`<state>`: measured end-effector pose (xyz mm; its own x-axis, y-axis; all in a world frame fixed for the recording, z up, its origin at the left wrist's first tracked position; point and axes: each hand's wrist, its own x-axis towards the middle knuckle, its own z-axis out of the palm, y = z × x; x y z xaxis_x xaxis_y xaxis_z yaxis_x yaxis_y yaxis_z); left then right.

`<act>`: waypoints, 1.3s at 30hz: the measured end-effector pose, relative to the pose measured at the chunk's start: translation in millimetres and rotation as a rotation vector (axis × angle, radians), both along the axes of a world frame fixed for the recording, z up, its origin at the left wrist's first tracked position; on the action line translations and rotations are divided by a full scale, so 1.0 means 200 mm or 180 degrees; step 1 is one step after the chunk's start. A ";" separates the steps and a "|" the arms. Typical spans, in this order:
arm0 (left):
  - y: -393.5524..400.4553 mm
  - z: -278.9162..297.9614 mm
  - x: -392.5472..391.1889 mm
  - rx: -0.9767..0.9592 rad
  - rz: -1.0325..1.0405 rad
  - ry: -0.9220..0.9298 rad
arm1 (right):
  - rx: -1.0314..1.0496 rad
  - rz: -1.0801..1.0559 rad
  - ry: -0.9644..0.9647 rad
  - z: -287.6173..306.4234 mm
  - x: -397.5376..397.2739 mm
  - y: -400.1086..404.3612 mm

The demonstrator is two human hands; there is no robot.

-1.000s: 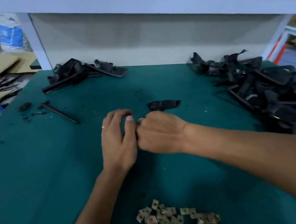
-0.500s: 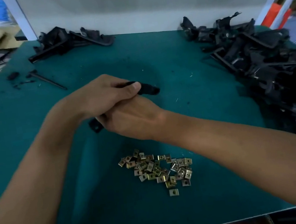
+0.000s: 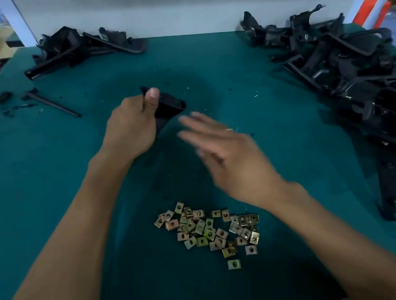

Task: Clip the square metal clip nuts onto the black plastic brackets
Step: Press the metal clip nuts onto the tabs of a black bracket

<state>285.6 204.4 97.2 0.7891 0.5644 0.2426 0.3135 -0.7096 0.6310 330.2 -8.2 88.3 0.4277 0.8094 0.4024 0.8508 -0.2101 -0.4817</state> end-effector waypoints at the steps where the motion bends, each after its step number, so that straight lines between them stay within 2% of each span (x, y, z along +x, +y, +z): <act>1: 0.00 -0.01 0.00 0.0204 0.0039 0.0004 | 0.0332 -0.0288 0.0446 -0.02 0.00 -0.11; 3: 0.00 -0.03 0.00 0.0350 0.0051 -0.0032 | 0.0424 -0.0480 0.1045 -0.05 0.00 -0.33; 6: -0.04 -0.07 0.00 0.0146 -0.0281 -0.0055 | 0.0080 -0.0320 0.1276 -0.07 -0.07 -0.54; 11: -0.09 -0.13 0.01 0.0708 -0.0506 0.0168 | -0.0417 -0.0372 0.0668 -0.13 -0.15 -0.60; 14: -0.10 -0.14 0.00 0.1002 -0.0672 0.0196 | -0.0378 -0.0305 0.0672 -0.11 -0.14 -0.57; 18: -0.12 -0.15 -0.03 0.1037 -0.0657 0.0139 | -0.0359 -0.0253 0.0731 -0.12 -0.11 -0.56; 21: -0.15 -0.15 -0.06 0.1030 -0.0538 0.0096 | 0.0052 -0.0414 0.1438 -0.11 -0.06 -0.52; 27: -0.22 -0.15 -0.07 0.1523 -0.0427 -0.0051 | 0.1644 -0.0734 0.2953 -0.08 0.18 -0.17; 30: -0.17 -0.14 -0.07 0.1825 -0.0287 0.0081 | 0.2279 -0.0930 0.3255 -0.07 0.28 0.04; 39: -0.15 -0.14 -0.06 0.1760 -0.0223 0.0015 | 0.2011 -0.0003 0.3725 -0.10 0.35 0.12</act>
